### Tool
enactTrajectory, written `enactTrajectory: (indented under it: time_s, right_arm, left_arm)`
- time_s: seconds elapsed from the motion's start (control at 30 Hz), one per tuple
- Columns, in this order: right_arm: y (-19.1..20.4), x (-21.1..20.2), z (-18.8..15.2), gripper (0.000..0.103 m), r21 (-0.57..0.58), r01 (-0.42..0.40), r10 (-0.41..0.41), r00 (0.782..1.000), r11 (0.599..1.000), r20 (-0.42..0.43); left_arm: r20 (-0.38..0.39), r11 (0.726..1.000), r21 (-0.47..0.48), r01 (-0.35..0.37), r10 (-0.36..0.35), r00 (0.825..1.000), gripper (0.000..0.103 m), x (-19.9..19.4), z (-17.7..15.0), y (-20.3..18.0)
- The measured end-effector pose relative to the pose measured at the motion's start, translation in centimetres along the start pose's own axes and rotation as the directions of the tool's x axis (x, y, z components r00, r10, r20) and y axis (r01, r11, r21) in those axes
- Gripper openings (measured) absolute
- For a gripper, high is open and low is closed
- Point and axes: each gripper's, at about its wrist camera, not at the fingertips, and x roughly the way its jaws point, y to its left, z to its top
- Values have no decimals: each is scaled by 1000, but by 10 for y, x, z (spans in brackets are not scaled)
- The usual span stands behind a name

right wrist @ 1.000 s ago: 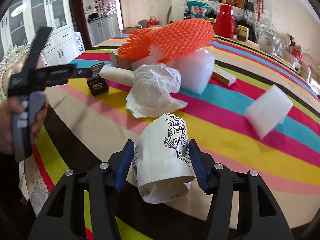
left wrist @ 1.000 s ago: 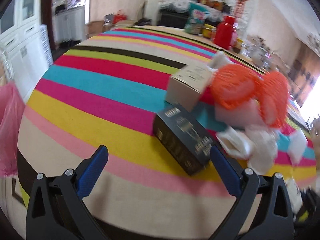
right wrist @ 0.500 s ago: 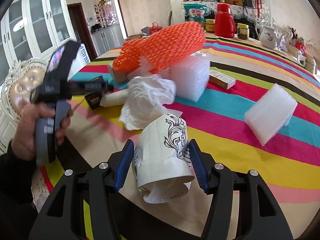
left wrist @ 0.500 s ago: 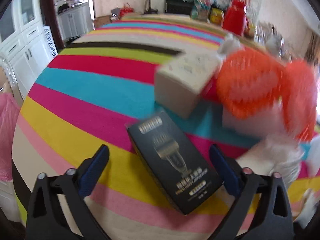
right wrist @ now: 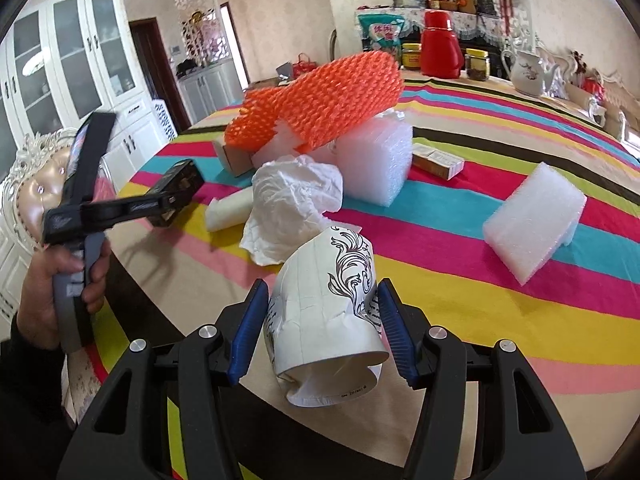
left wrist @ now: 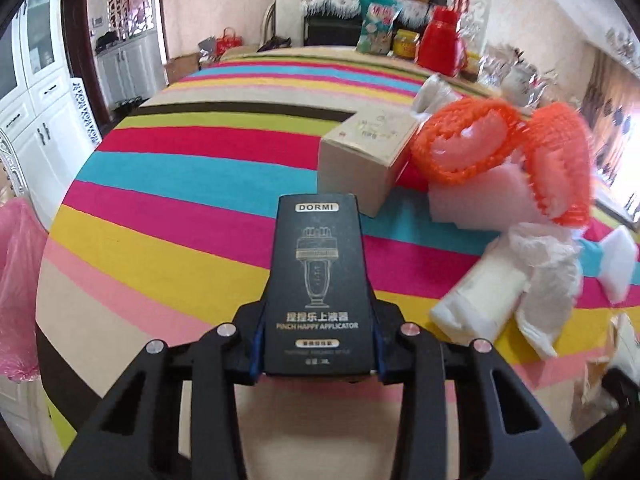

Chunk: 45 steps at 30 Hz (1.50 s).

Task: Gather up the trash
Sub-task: 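Carry the box and cup to the pink bin and open both tools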

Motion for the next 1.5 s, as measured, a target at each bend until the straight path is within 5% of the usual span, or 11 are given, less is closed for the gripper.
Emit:
enactTrajectory:
  time_s: [0.37, 0.63, 0.8, 1.03, 1.5]
  right_arm:
    - [19, -5, 5, 54, 14, 34, -35, 998, 999, 57]
    - [43, -5, 14, 54, 8, 69, -69, 989, 998, 131]
    - [65, 1, 22, 55, -18, 56, -53, 987, 998, 152]
    - [99, 11, 37, 54, -100, 34, -17, 986, 994, 168]
    - [185, 52, 69, 55, -291, -131, 169, 979, 948, 111]
  left_arm:
    - [121, 992, 38, 123, -127, 984, 38, -43, -27, 13]
    - [236, 969, 71, 235, -246, 940, 38, -73, -39, 11]
    - [260, 964, 95, 249, -265, 928, 38, -80, -44, 12]
    - [288, 971, 83, 226, -240, 927, 38, -90, -47, 30]
    - [364, 999, -39, 34, -18, 931, 38, -112, -63, 110]
